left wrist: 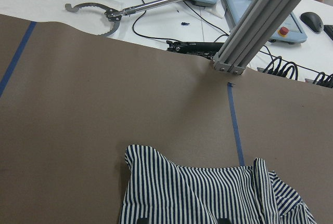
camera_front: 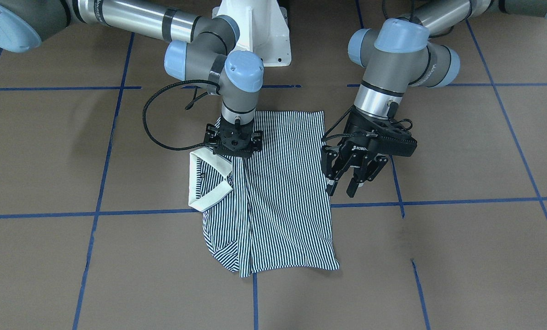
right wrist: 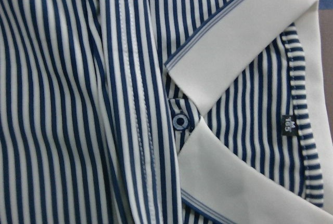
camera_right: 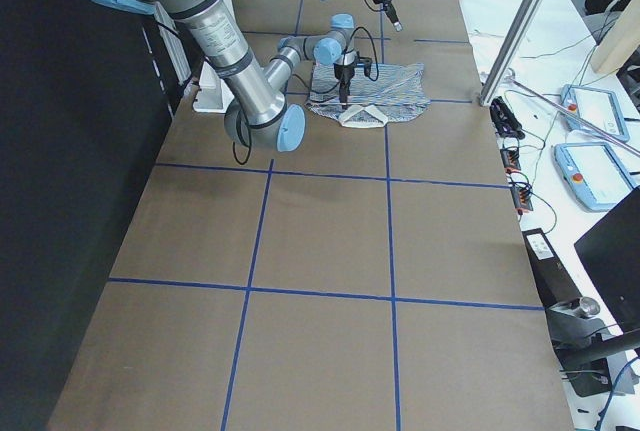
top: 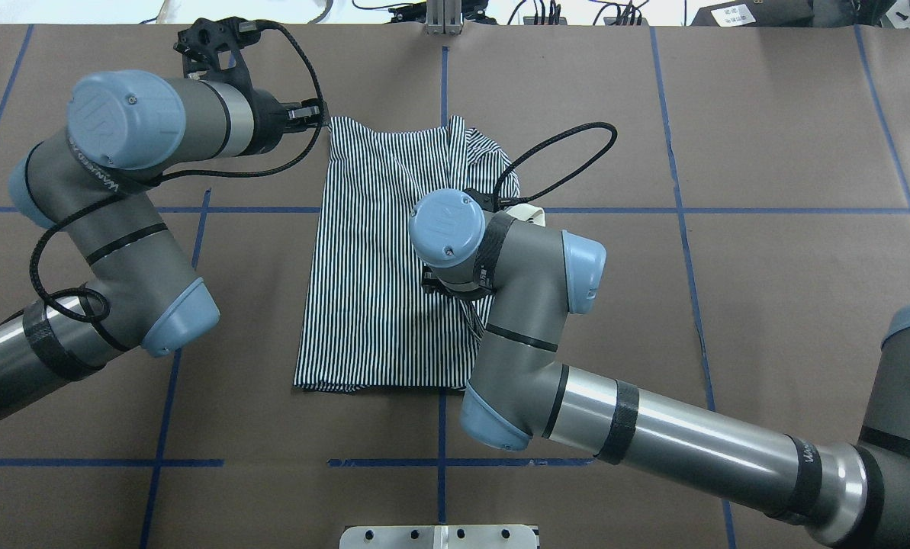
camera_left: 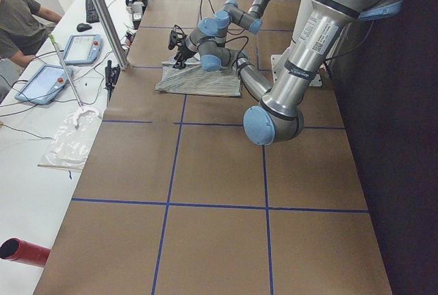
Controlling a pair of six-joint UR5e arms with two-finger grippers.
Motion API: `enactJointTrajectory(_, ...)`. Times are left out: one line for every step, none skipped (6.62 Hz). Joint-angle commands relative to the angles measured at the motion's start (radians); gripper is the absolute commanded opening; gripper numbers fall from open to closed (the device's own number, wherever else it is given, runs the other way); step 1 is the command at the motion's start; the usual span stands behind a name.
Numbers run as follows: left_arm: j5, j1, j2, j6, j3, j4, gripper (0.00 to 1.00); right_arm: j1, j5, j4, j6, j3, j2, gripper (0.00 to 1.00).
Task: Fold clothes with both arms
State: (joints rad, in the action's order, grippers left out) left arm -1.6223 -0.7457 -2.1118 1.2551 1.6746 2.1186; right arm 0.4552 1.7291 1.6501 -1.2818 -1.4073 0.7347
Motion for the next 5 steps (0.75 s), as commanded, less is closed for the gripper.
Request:
enactJointTrajectory(-0.01,0.0,0.001,0.007,0.01,0.0,0.54,0.019,0.059,0.005,0.027,0.008,0.005,1.0)
enactJointTrajectory(-0.01,0.0,0.0,0.009,0.01,0.0,0.54,0.037,0.079,0.004,0.05,0.002,0.024,1.0)
enactJointTrajectory(-0.01,0.0,-0.001,0.009,0.01,0.0,0.54,0.06,0.092,0.004,0.061,-0.014,0.05,1.0)
enactJointTrajectory(-0.01,0.0,-0.001,0.009,0.011,0.0,0.54,0.078,0.113,0.007,0.081,-0.083,0.107,1.0)
enactJointTrajectory(-0.01,0.0,-0.001,0.01,0.011,0.0,0.54,0.086,0.115,0.007,0.108,-0.154,0.182,1.0)
